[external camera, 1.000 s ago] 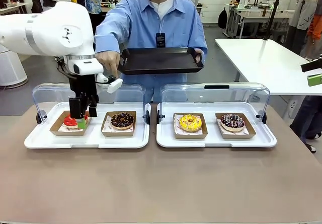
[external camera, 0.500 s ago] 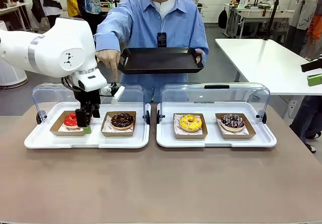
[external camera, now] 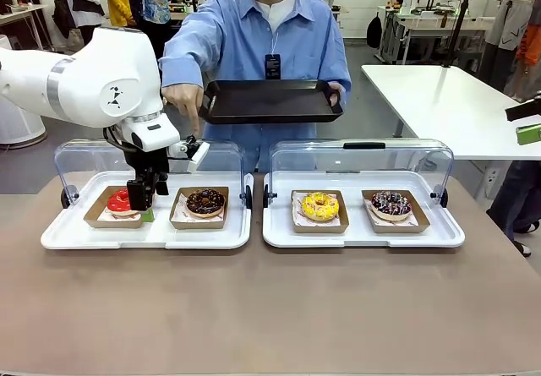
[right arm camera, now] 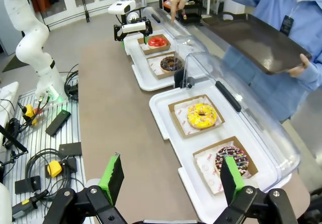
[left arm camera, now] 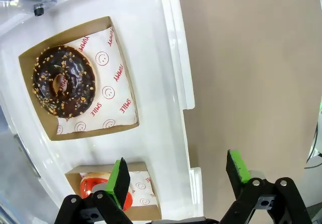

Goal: Provide the desired donut to the person.
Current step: Pick up and lift the Paper togo box containing the Donut pointed at by the person.

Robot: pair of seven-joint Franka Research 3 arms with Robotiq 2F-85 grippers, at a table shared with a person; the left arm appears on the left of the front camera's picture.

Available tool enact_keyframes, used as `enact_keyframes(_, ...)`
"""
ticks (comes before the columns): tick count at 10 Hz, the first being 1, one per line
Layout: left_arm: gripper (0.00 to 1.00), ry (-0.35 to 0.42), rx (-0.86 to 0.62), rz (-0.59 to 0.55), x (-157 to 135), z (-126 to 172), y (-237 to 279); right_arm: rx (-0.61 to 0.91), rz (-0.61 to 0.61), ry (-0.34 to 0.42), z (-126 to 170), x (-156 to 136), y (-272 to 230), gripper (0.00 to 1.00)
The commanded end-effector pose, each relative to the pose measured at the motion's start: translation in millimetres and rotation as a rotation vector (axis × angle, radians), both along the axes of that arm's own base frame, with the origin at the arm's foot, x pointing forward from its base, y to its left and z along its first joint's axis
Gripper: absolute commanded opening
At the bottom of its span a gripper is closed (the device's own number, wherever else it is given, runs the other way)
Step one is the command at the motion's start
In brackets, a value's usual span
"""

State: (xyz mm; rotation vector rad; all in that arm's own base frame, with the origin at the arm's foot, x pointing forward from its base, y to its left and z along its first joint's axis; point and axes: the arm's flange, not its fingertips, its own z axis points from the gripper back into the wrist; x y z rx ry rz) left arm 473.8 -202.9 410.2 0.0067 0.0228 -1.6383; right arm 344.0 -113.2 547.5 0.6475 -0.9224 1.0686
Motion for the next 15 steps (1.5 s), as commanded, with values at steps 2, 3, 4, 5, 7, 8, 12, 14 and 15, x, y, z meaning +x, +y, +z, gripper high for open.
enact_keyframes(2,1.0,0.005,-0.007,0.008,0.7,1.4,-0.2,0.01,0.008,-0.009,-0.7,1.7,0.5,1.0)
enact_keyframes(3,1.0,0.0,0.0,0.0,0.0,0.0,0.0,0.01,0.008,-0.009,-0.7,1.7,0.5,1.0)
enact_keyframes(4,1.0,-0.046,-0.004,-0.005,-4.3,-4.9,-4.8,0.01,0.008,-0.009,-0.7,1.7,0.5,1.0)
enact_keyframes(5,1.0,-0.08,-0.013,-0.023,-5.3,-12.0,-9.0,0.01,0.008,-0.009,-0.7,1.7,0.5,1.0)
enact_keyframes(7,1.0,-0.128,0.01,-0.035,0.5,-30.7,-18.7,0.01,0.008,-0.009,-0.7,1.7,0.5,1.0)
enact_keyframes(8,1.0,-0.161,0.021,-0.03,-2.7,-39.7,-22.0,0.01,0.008,-0.009,-0.7,1.7,0.5,1.0)
enact_keyframes(12,1.0,-0.151,-0.004,0.022,3.2,-58.3,-20.2,0.01,0.008,-0.009,-0.7,1.7,0.5,1.0)
enact_keyframes(14,1.0,-0.153,-0.012,0.033,13.4,-61.2,-18.7,0.01,0.008,-0.009,-0.7,1.7,0.5,1.0)
enact_keyframes(15,1.0,-0.162,-0.007,0.041,16.3,-63.4,-18.7,0.01,0.008,-0.009,-0.7,1.7,0.5,1.0)
